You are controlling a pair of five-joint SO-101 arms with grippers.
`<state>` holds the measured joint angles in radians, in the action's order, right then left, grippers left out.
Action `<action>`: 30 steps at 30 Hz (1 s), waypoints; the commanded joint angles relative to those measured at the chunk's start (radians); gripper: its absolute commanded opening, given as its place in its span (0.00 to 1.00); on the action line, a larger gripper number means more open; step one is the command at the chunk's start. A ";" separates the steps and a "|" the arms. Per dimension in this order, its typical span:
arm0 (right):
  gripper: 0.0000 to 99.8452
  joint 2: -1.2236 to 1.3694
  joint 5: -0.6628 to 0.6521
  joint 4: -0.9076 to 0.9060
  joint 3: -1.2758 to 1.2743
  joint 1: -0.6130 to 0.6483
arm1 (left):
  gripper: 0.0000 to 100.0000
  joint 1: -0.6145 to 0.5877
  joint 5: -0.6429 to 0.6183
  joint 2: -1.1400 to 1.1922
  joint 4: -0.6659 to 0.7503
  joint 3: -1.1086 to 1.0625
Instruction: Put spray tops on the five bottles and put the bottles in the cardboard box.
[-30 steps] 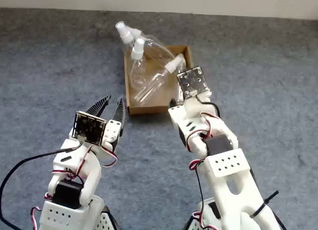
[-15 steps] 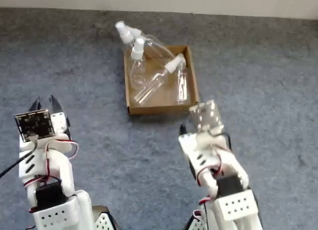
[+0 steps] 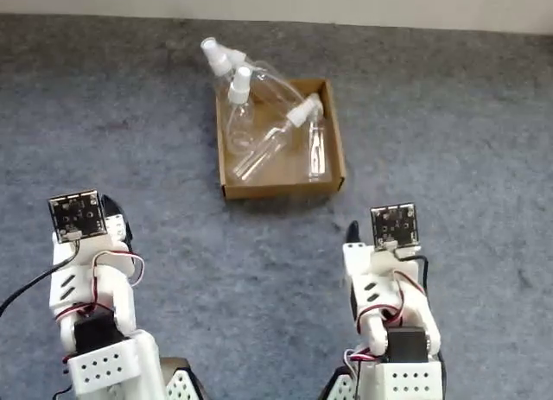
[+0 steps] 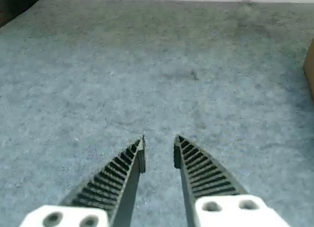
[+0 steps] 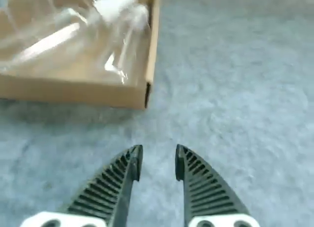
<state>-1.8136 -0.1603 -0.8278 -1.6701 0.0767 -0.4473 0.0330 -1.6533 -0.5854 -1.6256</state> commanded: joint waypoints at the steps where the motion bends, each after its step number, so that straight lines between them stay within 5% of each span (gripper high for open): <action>1: 0.08 -0.016 -0.009 -0.116 -0.156 -0.015 | 0.07 -0.010 0.003 -0.018 0.008 0.056; 6: 0.08 -0.016 -0.009 -0.328 -0.156 -0.015 | 0.07 -0.010 0.003 -0.030 -0.081 0.183; 15: 0.08 -0.015 -0.008 -0.409 -0.156 -0.012 | 0.07 0.157 0.008 -0.147 -0.738 0.397; 24: 0.08 -0.015 -0.008 -0.409 -0.156 -0.012 | 0.07 0.200 0.008 -0.128 -0.445 -0.079; 30: 0.08 -0.015 -0.008 -0.410 -0.156 -0.012 | 0.07 0.159 0.008 -0.113 -0.539 -0.073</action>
<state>-1.8167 -0.1603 -1.2313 -1.6701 0.0721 -0.2754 0.0330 -1.7683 -1.0886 -1.6747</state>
